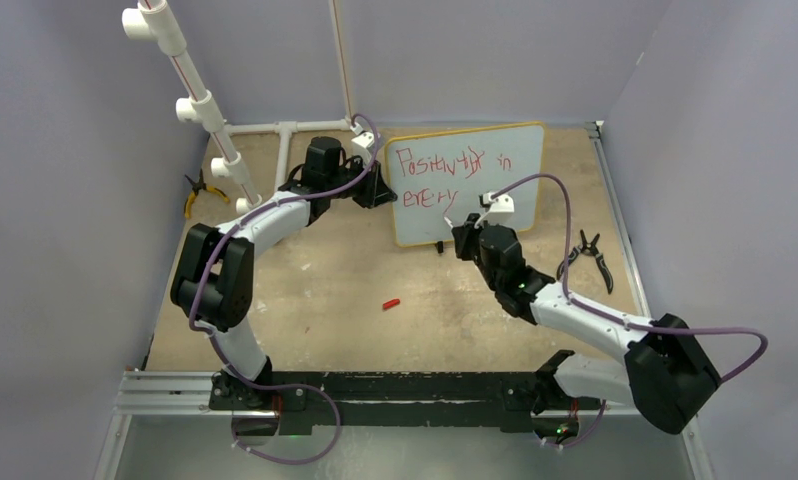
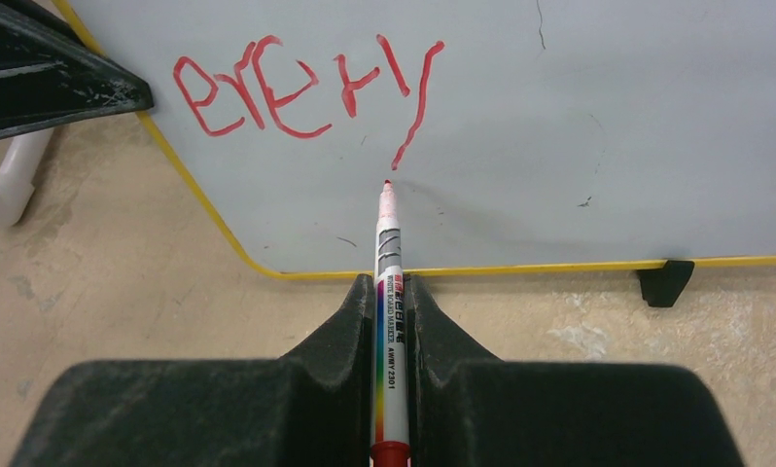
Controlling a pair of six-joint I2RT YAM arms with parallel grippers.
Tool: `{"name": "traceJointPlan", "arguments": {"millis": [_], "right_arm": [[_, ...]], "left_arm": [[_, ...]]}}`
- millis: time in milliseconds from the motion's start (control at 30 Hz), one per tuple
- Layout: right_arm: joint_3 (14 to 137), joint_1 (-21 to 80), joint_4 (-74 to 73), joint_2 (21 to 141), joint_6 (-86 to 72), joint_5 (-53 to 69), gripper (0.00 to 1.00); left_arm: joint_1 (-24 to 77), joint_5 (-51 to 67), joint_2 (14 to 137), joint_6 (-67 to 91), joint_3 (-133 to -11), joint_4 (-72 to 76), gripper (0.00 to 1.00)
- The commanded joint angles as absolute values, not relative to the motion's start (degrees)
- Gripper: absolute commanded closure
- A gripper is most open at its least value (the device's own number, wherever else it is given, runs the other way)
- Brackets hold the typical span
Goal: Write a sentence on the whiteboard
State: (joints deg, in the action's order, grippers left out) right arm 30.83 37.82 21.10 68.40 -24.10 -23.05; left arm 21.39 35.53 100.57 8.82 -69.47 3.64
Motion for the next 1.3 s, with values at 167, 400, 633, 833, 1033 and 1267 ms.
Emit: {"name": "traceJointPlan", "arguments": {"millis": [167,400,633,833,1033,1267], "right_arm": [[35.11,35.76,11.14,60.01,-20.89,-20.94,1.0],[34.48,23.48,13.78,56.04,-19.72,-10.18,1.0],[34.97,21.24,17.49,58.31,-19.27,-5.62,1.0],[35.25,20.07,19.81,59.91,-19.83,-5.35,1.0],[36.15,19.13,20.33,62.22,-20.3,-6.53,1.0],[36.26,18.91,22.41,62.93,-19.29,-4.38,1.0]], "left_arm": [[20.99,34.43,96.94,8.18,-69.05,6.55,1.0],[21.0,34.22,97.11,8.2,-68.84,6.59,1.0],[20.98,34.28,97.38,8.17,-68.91,6.47,1.0],[21.0,34.28,97.51,8.09,-68.99,6.47,1.0],[20.96,34.36,97.65,8.09,-69.12,6.42,1.0],[21.01,34.4,97.73,8.17,-69.17,6.42,1.0]]}}
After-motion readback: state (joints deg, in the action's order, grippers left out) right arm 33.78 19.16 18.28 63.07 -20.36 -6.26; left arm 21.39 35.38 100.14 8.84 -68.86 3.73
